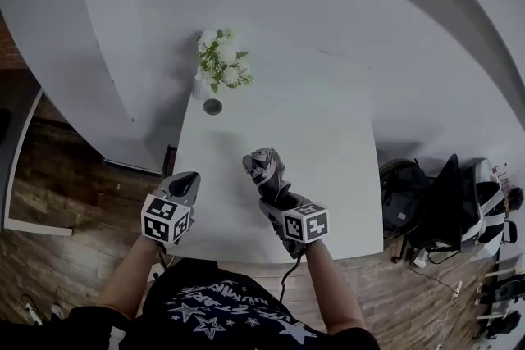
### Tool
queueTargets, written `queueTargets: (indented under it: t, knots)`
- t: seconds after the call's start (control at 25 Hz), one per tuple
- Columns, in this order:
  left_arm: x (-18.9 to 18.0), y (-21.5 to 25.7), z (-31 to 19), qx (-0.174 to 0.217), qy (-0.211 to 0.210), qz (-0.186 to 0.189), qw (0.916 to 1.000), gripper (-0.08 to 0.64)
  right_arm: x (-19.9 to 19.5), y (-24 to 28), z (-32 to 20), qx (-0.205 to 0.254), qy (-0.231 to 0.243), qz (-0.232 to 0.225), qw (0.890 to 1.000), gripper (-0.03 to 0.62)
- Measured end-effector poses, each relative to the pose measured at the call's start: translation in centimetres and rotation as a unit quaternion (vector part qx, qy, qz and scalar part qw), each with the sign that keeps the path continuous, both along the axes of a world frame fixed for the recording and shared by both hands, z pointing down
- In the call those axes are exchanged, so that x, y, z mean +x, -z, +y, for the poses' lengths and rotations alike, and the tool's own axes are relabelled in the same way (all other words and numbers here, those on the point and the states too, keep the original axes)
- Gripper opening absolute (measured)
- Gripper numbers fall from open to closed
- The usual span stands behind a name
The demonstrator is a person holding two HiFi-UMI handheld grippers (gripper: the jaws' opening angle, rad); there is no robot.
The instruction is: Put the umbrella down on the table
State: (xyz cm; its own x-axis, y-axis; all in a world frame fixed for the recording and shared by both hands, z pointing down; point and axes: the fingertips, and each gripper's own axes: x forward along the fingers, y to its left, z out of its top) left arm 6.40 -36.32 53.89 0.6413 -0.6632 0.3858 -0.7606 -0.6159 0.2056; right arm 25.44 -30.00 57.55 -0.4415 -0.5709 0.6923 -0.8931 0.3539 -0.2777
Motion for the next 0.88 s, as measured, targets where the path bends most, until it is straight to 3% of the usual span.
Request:
queueTargets:
  t: [0.16,0.32,0.44,0.68,0.88]
  knots:
    - [-0.2,-0.8,-1.4,-0.006,-0.001,-0.009,0.9999,0.0,-0.6,-1.7,-2.3,-0.005,0.079,0.07,0.994,0.242]
    - [-0.2,-1.7,-2.8,-0.017,0.003,-0.011,0.9998,0.0,-1.3,-2.6,-4.2,-0.002,0.154,0.128,0.98,0.242]
    - [-0.1,-2.5,-3.5,-0.026,0.003,-0.012,0.9996,0.0,-1.8,-3.9,-4.9,-0.012,0.201,0.145,0.969,0.242]
    - [-0.2,-4.0,-4.5,-0.045,0.007,-0.011,0.9989,0.0,-1.3,-6.3,-5.9,-0.047,0.234,0.165,0.957,0.242]
    - [-0.1,-4.7,-4.6,-0.05,0.0,-0.012,0.9987,0.0,-0.7,-7.7,-6.1,-0.032,0.279,0.193,0.94,0.242]
